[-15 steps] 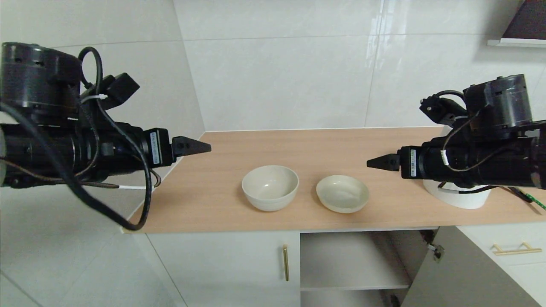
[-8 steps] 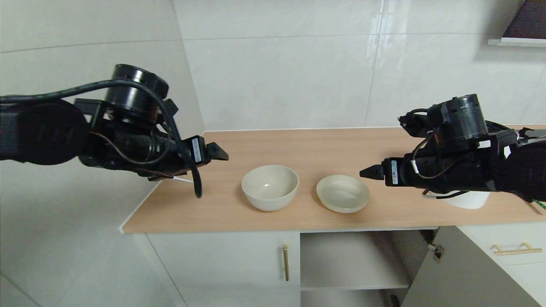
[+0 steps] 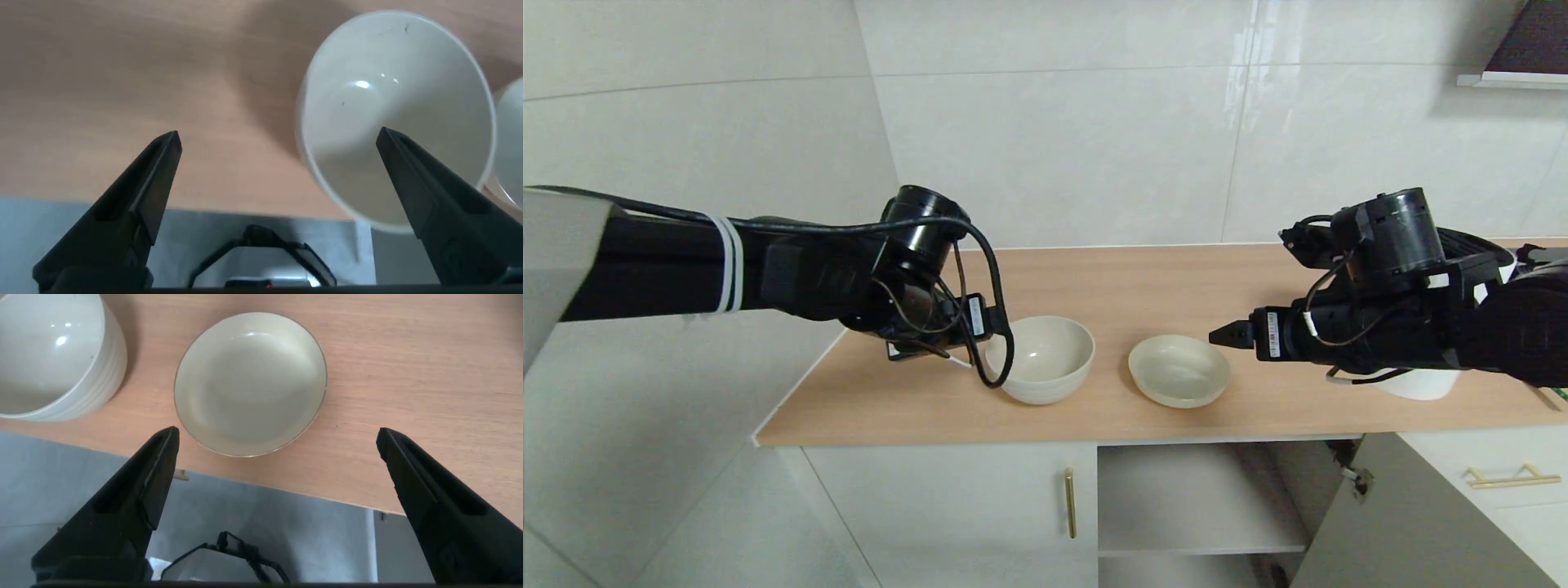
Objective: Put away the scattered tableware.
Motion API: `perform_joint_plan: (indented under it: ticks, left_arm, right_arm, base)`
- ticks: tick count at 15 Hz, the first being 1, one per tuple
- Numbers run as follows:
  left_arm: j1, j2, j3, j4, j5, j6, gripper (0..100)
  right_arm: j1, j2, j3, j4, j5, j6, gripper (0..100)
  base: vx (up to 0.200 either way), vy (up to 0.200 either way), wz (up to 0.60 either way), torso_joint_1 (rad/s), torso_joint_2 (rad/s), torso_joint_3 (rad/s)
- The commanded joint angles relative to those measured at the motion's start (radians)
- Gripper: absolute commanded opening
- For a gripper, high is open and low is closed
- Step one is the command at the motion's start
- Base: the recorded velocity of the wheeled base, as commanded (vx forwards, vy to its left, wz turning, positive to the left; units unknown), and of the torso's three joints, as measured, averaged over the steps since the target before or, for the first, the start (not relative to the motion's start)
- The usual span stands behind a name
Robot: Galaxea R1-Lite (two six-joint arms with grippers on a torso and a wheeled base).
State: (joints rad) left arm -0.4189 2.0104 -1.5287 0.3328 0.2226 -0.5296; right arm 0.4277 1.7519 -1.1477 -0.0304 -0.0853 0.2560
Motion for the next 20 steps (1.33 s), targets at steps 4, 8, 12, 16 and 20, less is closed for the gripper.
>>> perform_joint_plan:
  ticks: [4,8,12,16,20]
  left_arm:
    - [-0.001,0.073,-0.005,-0.049,-0.035,0.002,100]
    - [-0.001,0.110,-0.036,-0.046,-0.049,0.000,100]
    - [-0.001,0.129,-0.036,-0.044,-0.051,0.000,0]
    - [-0.001,0.125,-0.037,-0.046,-0.048,-0.004,0]
    - [-0.003,-0.084,0.041,-0.044,-0.054,-0.050,0]
  right_arm:
    - [0.000,0.035,-0.001,-0.020,-0.011,0.000,100]
    - [0.000,0.034,0.002,-0.022,-0.014,0.005,100]
    - [0.000,0.034,0.002,-0.022,-0.014,0.005,100]
    - [0.000,0.035,0.002,-0.022,-0.014,0.005,100]
    - [-0.017,0.127,-0.038,-0.017,-0.059,0.032,100]
  base:
    - [0.000,0.000,0.00,0.000,0.00,0.000]
    - [0.000,0.000,0.00,0.000,0.00,0.000]
    - [0.000,0.000,0.00,0.000,0.00,0.000]
    - [0.000,0.000,0.00,0.000,0.00,0.000]
    - [0.000,0.000,0.00,0.000,0.00,0.000]
